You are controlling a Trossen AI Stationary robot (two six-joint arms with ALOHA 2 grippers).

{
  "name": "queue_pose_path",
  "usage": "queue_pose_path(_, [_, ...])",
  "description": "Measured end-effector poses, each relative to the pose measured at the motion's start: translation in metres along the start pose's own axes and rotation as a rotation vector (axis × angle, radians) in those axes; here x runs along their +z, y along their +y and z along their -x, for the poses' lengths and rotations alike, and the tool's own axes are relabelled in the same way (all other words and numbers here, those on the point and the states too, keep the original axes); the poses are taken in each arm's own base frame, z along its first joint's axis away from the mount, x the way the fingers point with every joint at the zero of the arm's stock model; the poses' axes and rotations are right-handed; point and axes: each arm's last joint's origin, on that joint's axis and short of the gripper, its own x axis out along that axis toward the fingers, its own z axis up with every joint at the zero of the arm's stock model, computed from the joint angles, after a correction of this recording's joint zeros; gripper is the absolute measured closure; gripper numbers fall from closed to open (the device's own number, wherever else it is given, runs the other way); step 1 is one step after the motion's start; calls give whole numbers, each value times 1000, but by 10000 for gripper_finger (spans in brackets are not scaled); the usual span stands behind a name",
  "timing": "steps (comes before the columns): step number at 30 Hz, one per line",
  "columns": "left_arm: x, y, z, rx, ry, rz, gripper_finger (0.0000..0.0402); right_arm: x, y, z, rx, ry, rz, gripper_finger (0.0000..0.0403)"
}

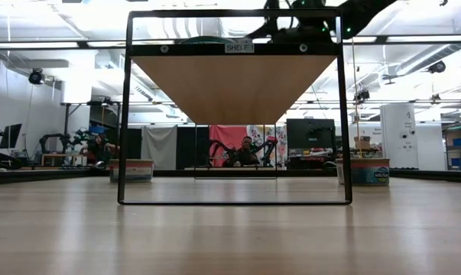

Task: Stack canned seafood by type on shelf
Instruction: Stack the green tuna can on top of the green tuna can on the shelf

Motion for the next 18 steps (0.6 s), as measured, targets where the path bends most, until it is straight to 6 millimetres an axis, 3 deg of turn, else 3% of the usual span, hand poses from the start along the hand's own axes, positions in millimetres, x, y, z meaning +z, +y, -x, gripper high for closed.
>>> queue_pose_path(9, [-2,8,9,6,2,-1,401,-4,1,7,-63,-17,-4,274])
queue_pose_path(18, [-6,11,10,51,29,-20,401,-27,-20,27,-149,-21,-10,274])
